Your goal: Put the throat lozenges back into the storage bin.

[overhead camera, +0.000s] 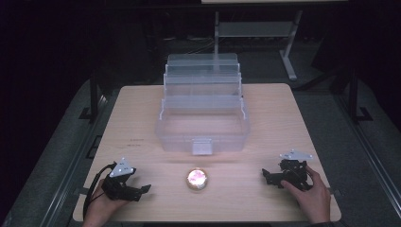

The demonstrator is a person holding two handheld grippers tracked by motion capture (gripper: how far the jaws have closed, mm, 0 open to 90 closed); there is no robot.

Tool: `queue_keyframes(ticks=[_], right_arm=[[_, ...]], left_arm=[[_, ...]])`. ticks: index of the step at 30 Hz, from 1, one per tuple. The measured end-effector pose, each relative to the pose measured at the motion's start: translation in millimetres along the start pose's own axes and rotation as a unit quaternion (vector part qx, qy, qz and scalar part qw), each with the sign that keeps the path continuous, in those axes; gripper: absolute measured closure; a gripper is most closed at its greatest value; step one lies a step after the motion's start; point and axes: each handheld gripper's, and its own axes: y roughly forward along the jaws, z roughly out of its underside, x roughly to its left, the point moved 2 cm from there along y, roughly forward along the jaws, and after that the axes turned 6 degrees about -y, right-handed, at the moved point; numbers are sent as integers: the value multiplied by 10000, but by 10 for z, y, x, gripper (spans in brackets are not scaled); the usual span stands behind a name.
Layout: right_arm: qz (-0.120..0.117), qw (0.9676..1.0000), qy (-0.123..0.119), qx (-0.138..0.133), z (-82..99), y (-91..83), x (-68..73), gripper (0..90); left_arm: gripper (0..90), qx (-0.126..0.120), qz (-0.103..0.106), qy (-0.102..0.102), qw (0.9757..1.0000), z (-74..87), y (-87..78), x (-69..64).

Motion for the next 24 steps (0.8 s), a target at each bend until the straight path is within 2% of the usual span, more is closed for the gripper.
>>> queue_keyframes(ticks=[9,24], right_arm=[[3,10000,2,-1,-1,1,0,0],[-7,10000,-3,2,-4,4,-2,0]], left_arm=[[125,33,201,103,9997,-91,-7,-94],[126,149,311,341,9988,-228,50,-205]])
